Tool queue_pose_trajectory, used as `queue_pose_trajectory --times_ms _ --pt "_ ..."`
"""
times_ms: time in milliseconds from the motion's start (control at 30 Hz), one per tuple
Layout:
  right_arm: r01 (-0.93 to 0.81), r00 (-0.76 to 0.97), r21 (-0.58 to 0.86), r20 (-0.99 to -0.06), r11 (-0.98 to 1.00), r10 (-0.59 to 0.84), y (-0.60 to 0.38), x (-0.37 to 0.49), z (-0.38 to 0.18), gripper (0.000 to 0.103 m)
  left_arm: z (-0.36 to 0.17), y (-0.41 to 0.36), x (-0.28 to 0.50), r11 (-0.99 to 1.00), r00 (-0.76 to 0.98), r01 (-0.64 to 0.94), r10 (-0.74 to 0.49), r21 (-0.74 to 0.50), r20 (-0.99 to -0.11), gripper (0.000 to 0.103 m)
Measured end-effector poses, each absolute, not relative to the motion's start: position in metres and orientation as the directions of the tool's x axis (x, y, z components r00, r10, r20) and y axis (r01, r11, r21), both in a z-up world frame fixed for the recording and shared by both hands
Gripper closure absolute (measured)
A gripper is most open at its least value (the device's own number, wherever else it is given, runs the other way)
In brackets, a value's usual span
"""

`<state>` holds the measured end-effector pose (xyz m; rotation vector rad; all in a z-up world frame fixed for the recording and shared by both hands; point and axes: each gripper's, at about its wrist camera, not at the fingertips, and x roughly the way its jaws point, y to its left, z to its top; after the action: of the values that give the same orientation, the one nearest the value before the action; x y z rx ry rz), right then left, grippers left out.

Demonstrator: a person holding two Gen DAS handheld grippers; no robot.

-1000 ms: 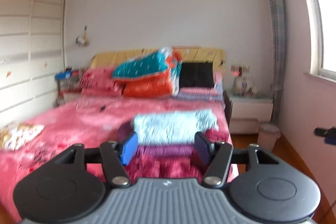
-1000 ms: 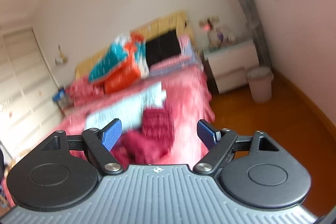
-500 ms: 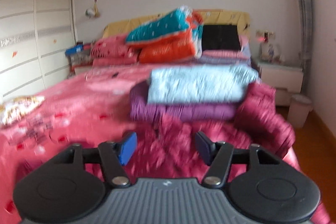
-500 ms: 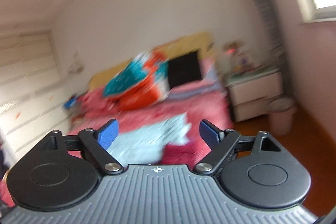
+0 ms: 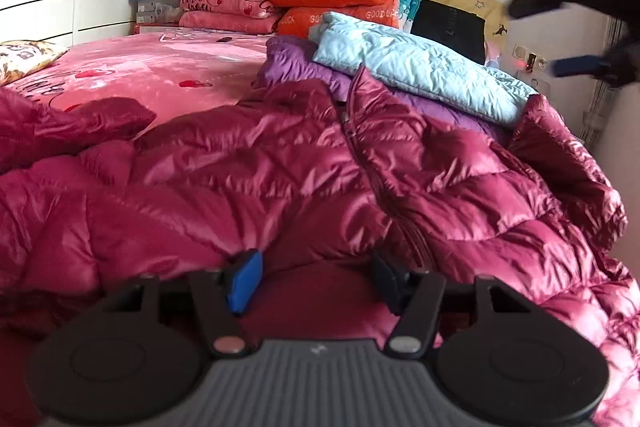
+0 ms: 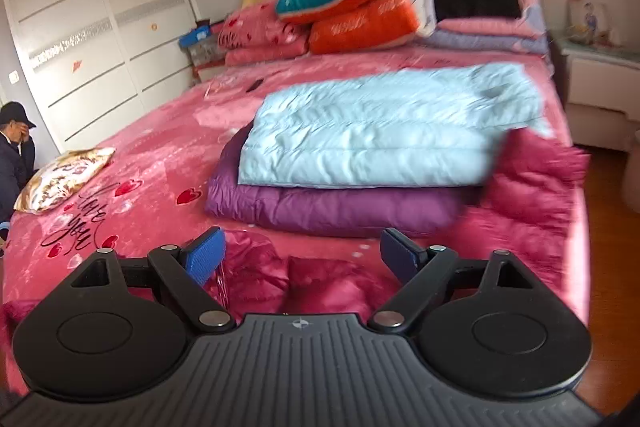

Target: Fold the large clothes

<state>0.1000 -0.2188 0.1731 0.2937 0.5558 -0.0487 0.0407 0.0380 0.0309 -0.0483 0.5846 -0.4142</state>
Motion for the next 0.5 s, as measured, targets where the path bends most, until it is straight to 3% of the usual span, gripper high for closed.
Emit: queue_pose_trajectory --times_ms 200,367,500 --pt "0.178 0.812 0.247 -0.584 0.953 0.0 -0.198 0.181 0.129 0.005 0.025 0.035 0.038 0.923 0.763 0.358 -0.375 -0.139 -0.527 0.042" --pt "0.197 0.756 0.205 -0.654 0.959 -0.015 -0.196 0.23 0.098 0.023 0.025 0.036 0.037 0.927 0.766 0.355 -0.363 -0.121 -0.531 0.041" --pt "0.087 0.709 0.17 -0.702 0.982 0.059 -0.179 0.232 0.081 0.031 0.025 0.037 0.038 0.927 0.764 0.353 -0.363 -0.125 -0.533 0.041"
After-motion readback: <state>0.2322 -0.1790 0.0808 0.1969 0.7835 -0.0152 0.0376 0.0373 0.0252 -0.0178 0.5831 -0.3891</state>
